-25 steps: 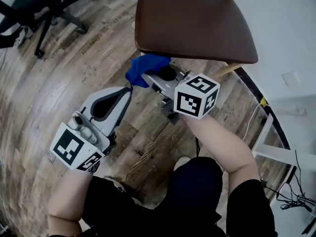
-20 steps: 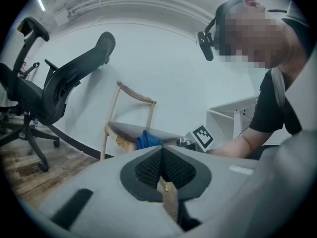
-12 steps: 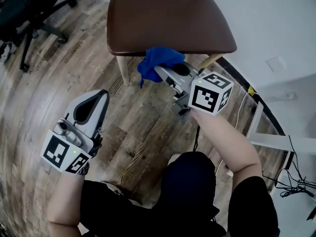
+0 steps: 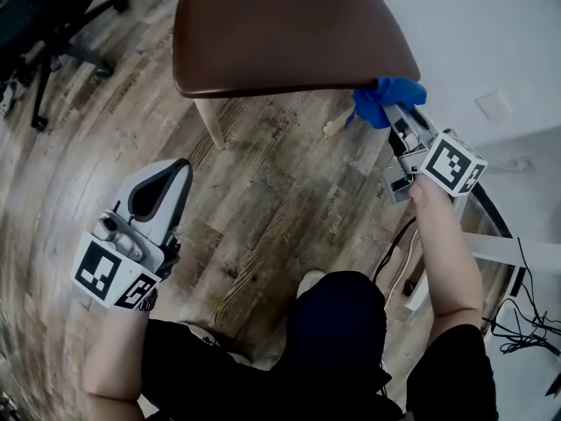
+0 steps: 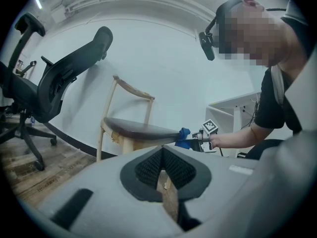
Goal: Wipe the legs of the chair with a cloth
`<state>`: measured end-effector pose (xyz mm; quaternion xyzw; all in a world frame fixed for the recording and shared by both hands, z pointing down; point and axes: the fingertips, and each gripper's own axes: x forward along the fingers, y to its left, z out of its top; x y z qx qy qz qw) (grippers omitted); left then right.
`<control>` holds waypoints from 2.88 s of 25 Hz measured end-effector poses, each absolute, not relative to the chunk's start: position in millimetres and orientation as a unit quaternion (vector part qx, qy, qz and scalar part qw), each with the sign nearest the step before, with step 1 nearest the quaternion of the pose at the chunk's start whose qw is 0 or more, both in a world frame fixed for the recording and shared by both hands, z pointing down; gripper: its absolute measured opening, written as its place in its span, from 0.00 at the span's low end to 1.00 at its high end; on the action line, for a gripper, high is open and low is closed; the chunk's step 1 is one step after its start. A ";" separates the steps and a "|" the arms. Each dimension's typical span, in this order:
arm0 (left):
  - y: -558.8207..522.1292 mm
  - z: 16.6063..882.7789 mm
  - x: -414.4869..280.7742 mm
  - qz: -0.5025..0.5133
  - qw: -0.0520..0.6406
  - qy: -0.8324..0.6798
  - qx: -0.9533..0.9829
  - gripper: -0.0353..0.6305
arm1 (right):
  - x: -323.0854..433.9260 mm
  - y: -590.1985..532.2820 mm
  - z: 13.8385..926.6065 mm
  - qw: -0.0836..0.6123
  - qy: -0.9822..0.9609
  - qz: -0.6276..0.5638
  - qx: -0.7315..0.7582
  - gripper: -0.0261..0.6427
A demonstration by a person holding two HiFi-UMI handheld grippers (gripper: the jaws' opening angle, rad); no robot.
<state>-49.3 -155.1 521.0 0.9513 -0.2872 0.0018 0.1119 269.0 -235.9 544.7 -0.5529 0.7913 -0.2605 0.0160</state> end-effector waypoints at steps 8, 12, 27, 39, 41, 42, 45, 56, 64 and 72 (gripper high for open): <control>-158.9 530.7 -47.1 0.014 0.117 -0.292 0.949 0.05 | 347.4 -241.8 541.7 0.046 0.749 -0.255 -0.609 0.14; -160.5 535.1 -43.4 0.020 0.120 -0.291 0.949 0.05 | 338.3 -241.7 557.2 0.007 0.762 -0.239 -0.602 0.14; -163.5 556.3 -57.4 0.057 0.125 -0.313 0.940 0.05 | 318.1 -253.5 716.2 -0.091 0.765 -0.285 -0.571 0.14; -161.3 557.0 -81.3 0.083 0.123 -0.350 0.925 0.05 | 313.6 -255.5 890.6 -0.179 0.704 -0.380 -0.573 0.14; -160.3 556.4 -83.4 0.086 0.122 -0.354 0.923 0.05 | 313.9 -255.2 906.6 -0.180 0.694 -0.392 -0.576 0.14; -160.0 556.1 -84.4 0.087 0.122 -0.356 0.922 0.05 | 314.2 -255.6 911.3 -0.180 0.692 -0.394 -0.578 0.14; -159.5 554.8 -86.2 0.088 0.120 -0.363 0.920 0.05 | 314.9 -256.6 913.3 -0.173 0.693 -0.392 -0.580 0.14; -159.7 547.9 -78.9 0.062 0.134 -0.354 0.924 0.05 | 314.1 -254.6 854.3 -0.172 0.700 -0.360 -0.592 0.14; -158.4 539.7 -75.1 0.032 0.134 -0.337 0.931 0.05 | 314.6 -253.3 738.0 -0.155 0.753 -0.259 -0.585 0.14; -156.7 532.4 -75.0 0.012 0.138 -0.326 0.935 0.05 | 313.8 -249.5 635.0 -0.150 0.770 -0.173 -0.595 0.14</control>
